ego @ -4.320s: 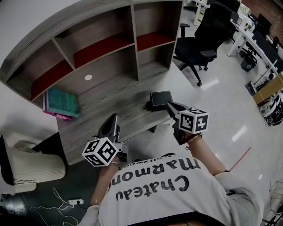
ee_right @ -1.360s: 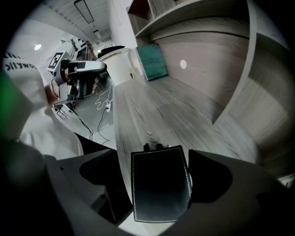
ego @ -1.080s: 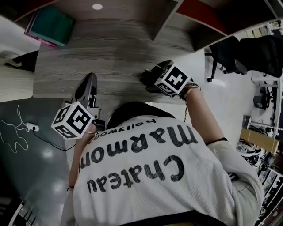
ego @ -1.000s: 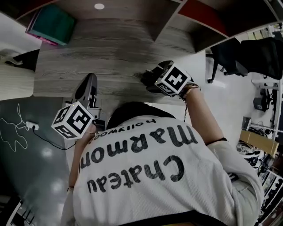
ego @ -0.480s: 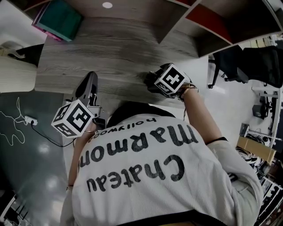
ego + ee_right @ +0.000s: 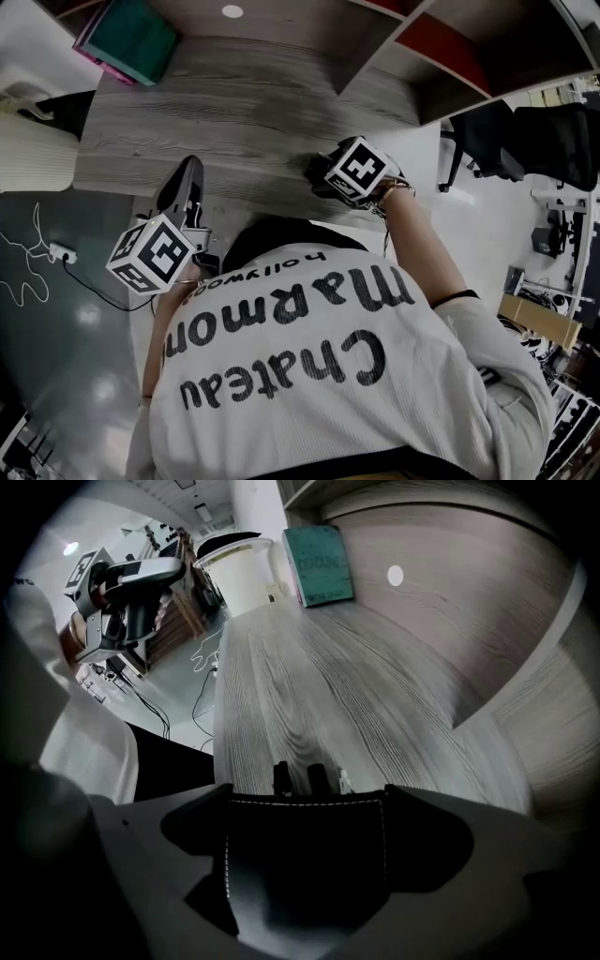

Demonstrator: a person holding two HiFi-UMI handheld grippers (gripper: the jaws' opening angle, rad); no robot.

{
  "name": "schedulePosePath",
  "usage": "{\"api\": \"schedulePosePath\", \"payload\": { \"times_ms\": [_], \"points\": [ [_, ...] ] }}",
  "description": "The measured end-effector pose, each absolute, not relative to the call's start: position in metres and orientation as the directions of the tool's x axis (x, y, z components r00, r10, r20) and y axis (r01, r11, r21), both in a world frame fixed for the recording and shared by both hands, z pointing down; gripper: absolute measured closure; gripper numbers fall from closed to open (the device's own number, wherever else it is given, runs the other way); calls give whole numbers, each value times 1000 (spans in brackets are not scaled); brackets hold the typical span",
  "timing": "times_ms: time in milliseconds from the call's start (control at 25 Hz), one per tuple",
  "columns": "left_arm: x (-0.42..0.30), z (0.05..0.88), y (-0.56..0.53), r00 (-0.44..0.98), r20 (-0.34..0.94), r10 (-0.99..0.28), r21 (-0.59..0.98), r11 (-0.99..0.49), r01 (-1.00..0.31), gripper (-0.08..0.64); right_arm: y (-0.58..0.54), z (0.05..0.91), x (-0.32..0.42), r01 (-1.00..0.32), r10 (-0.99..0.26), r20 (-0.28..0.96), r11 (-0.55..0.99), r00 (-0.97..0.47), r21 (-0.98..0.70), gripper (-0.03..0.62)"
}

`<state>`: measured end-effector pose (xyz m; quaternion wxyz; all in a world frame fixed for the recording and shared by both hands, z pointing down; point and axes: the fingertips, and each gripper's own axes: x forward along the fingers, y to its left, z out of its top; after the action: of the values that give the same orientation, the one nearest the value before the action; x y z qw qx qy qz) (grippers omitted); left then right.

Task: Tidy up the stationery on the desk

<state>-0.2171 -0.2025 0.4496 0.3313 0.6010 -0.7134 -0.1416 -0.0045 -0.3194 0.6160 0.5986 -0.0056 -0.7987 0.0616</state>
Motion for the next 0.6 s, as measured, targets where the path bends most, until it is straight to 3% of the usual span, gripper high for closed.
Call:
{"api": "schedulePosePath", "payload": {
  "times_ms": [280, 600],
  "points": [
    [-216, 452, -200, -59, 305, -951, 606, 241, -758, 543, -323, 613, -5, -75, 49, 946, 994, -320, -77, 123],
    [-216, 444, -198, -61, 303, -951, 590, 238, -772, 543, -335, 605, -5, -180, 4, 915, 980, -403, -83, 123]
  ]
}}
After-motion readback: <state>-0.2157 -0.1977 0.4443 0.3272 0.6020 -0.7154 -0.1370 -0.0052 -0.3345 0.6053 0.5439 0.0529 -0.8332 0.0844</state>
